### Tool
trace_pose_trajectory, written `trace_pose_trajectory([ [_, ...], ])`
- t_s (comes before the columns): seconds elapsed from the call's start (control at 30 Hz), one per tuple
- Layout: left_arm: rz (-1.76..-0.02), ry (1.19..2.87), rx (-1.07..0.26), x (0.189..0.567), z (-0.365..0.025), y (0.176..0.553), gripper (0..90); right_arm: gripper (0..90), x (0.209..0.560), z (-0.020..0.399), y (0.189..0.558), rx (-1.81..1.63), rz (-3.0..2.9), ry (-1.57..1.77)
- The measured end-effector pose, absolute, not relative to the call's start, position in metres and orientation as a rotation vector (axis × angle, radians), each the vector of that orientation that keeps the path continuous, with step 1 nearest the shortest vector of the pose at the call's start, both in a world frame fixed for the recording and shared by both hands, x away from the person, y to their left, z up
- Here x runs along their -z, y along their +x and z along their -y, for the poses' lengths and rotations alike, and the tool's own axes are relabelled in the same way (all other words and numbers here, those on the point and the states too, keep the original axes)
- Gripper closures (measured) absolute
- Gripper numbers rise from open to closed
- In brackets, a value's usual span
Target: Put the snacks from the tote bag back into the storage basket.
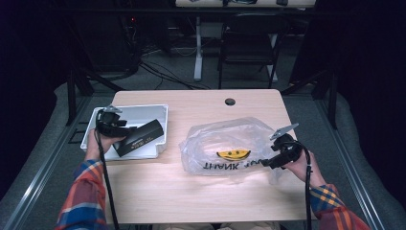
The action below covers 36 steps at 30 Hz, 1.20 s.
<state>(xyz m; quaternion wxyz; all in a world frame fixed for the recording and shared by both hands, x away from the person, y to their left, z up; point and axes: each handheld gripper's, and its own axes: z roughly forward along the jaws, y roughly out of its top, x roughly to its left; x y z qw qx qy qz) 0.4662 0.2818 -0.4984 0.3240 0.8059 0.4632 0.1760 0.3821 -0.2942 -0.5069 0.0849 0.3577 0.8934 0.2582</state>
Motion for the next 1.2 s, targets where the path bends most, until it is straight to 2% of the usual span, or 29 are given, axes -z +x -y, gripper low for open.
trace_pose_trajectory([
  [0.03, -1.225, 2.103, -0.483, 0.499, -0.277, 0.468, 51.3, 18.5, 0.507, 0.294, 0.382, -0.773, -2.662, 1.069],
  [0.2, -1.289, 2.073, -0.538, 0.497, -0.247, 0.478, 62.3, 18.5, 0.505, 0.297, 0.380, -0.794, -2.639, 1.081],
  [0.33, -1.373, 2.038, -0.561, 0.499, -0.236, 0.487, 75.5, 18.5, 0.504, 0.299, 0.380, -0.787, -2.639, 1.081],
  [0.5, -1.448, 2.049, -0.582, 0.508, -0.223, 0.500, 85.5, 18.7, 0.504, 0.298, 0.379, -0.791, -2.634, 1.078],
  [0.8, -1.511, 2.072, -0.563, 0.523, -0.215, 0.517, 85.6, 18.9, 0.504, 0.299, 0.380, -0.786, -2.639, 1.073],
  [0.97, -1.506, 2.098, -0.525, 0.525, -0.212, 0.516, 89.4, 19.0, 0.504, 0.299, 0.380, -0.794, -2.644, 1.074],
  [1.2, -1.486, 2.149, -0.459, 0.529, -0.209, 0.510, 89.7, 19.2, 0.503, 0.298, 0.379, -0.784, -2.639, 1.065],
])
